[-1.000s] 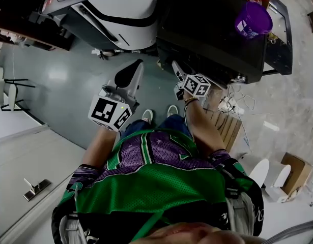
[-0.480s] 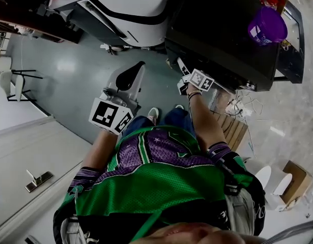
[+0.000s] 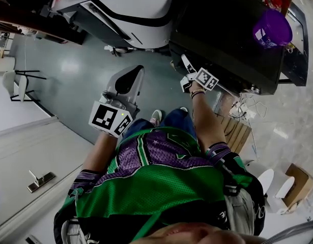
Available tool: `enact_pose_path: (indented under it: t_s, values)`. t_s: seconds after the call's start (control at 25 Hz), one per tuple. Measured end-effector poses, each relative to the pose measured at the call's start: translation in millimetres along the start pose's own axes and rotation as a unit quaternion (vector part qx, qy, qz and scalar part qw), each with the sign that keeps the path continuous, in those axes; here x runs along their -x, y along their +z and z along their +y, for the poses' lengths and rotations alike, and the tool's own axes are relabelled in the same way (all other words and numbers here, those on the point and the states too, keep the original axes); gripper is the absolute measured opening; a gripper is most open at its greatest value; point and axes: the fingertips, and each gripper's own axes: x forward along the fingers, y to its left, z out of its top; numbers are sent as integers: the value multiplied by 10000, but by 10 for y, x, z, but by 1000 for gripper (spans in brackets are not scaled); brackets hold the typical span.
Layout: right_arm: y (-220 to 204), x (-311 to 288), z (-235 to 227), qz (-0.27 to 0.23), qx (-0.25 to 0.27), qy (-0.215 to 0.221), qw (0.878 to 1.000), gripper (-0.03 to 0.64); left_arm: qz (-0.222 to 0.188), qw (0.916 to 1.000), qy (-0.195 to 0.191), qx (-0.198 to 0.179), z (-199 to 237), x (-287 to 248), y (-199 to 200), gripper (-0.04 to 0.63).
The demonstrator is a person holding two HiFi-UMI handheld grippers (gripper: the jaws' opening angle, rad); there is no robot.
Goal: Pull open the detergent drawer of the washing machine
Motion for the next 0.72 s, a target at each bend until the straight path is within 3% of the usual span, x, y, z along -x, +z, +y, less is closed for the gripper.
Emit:
enact_pose_path:
  t_s: [0.08, 0.48, 0.72]
  values:
    - [25, -30, 36, 8, -105, 86, 9999, 273, 22, 10000, -7, -1, 5, 3, -9, 17]
    - [-112, 72, 111, 88, -110, 226, 9996, 279, 6, 10000, -14, 9, 20, 107, -30, 17]
    - [-33, 50, 215, -131, -804, 269, 9963, 428, 3, 9999, -49, -161, -50, 157, -25, 17]
